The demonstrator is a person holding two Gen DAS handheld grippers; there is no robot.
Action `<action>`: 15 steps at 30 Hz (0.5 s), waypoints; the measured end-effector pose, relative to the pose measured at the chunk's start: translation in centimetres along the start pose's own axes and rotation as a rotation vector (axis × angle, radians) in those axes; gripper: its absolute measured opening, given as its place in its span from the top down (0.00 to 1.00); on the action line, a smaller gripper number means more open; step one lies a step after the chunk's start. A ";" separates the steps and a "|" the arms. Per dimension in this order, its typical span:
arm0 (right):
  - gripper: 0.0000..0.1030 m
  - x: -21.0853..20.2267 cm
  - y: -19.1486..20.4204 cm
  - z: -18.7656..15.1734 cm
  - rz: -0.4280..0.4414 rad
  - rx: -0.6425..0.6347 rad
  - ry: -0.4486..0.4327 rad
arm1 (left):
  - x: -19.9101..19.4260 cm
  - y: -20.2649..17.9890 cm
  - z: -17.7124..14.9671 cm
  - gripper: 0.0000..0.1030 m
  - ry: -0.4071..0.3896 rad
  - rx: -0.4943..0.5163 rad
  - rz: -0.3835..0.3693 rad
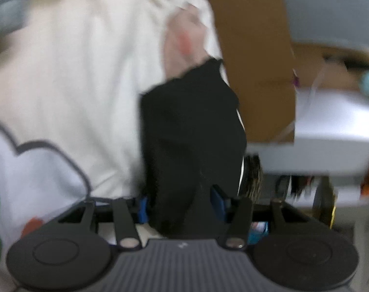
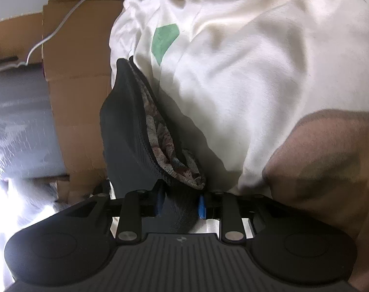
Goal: Fold clothes
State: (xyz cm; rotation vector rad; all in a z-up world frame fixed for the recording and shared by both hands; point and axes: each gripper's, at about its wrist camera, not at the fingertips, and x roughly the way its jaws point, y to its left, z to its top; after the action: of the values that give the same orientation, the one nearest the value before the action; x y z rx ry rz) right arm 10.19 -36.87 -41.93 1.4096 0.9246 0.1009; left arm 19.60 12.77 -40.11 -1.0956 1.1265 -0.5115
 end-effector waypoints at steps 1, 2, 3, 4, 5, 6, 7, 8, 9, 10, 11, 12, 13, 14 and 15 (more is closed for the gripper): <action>0.68 -0.1 -0.1 0.0 0.006 0.009 -0.003 | 0.1 -0.2 0.0 0.49 0.014 0.019 -0.002; 0.69 -0.1 -0.1 -0.1 0.013 0.010 -0.003 | 0.2 -0.1 0.1 0.49 0.024 0.023 -0.010; 0.70 -0.2 -0.1 -0.1 0.019 0.012 -0.004 | 0.2 0.0 0.2 0.50 0.031 0.016 -0.017; 0.70 -0.2 -0.1 -0.2 0.026 0.013 -0.005 | 0.1 0.2 0.3 0.52 0.032 0.007 -0.020; 0.70 -0.2 0.0 -0.2 0.029 0.010 -0.005 | 0.0 0.4 0.4 0.52 0.031 -0.001 -0.024; 0.70 -0.2 0.0 -0.3 0.029 0.008 -0.005 | -0.2 0.5 0.4 0.53 0.029 -0.005 -0.026; 0.70 -0.2 0.0 -0.4 0.027 0.003 -0.002 | -0.4 0.6 0.3 0.53 0.026 -0.007 -0.027; 0.70 -0.1 0.1 -0.4 0.025 -0.002 0.002 | -0.6 0.8 0.3 0.55 0.023 -0.010 -0.027; 0.70 0.0 0.1 -0.5 0.019 -0.013 0.005 | -0.7 1.0 0.2 0.56 0.022 -0.018 -0.026; 0.69 0.1 0.1 -0.6 0.011 -0.019 0.007 | -0.8 1.2 0.1 0.57 0.021 -0.026 -0.025; 0.69 0.2 0.1 -0.6 0.003 -0.025 0.009 | -0.8 1.4 -0.1 0.63 0.020 -0.035 -0.025; 0.70 0.2 0.1 -0.6 -0.001 -0.024 0.010 | -0.7 1.6 -0.2 0.77 0.021 -0.042 -0.026; 0.72 0.3 0.0 -0.6 -0.005 -0.023 0.010 | -0.7 1.7 -0.2 0.86 0.023 -0.046 -0.026; 0.73 0.4 0.0 -0.6 -0.008 -0.022 0.011 | -0.5 1.8 -0.2 0.89 0.029 -0.040 -0.015; 0.82 0.5 0.1 -0.6 -0.014 -0.035 0.019 | -0.6 1.7 -0.1 0.91 0.027 -0.030 -0.002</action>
State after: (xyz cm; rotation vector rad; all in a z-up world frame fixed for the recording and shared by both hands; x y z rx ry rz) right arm 10.15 -36.08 -42.00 1.3712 0.9439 0.1191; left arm 18.94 13.88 -41.35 -1.1182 1.1598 -0.5136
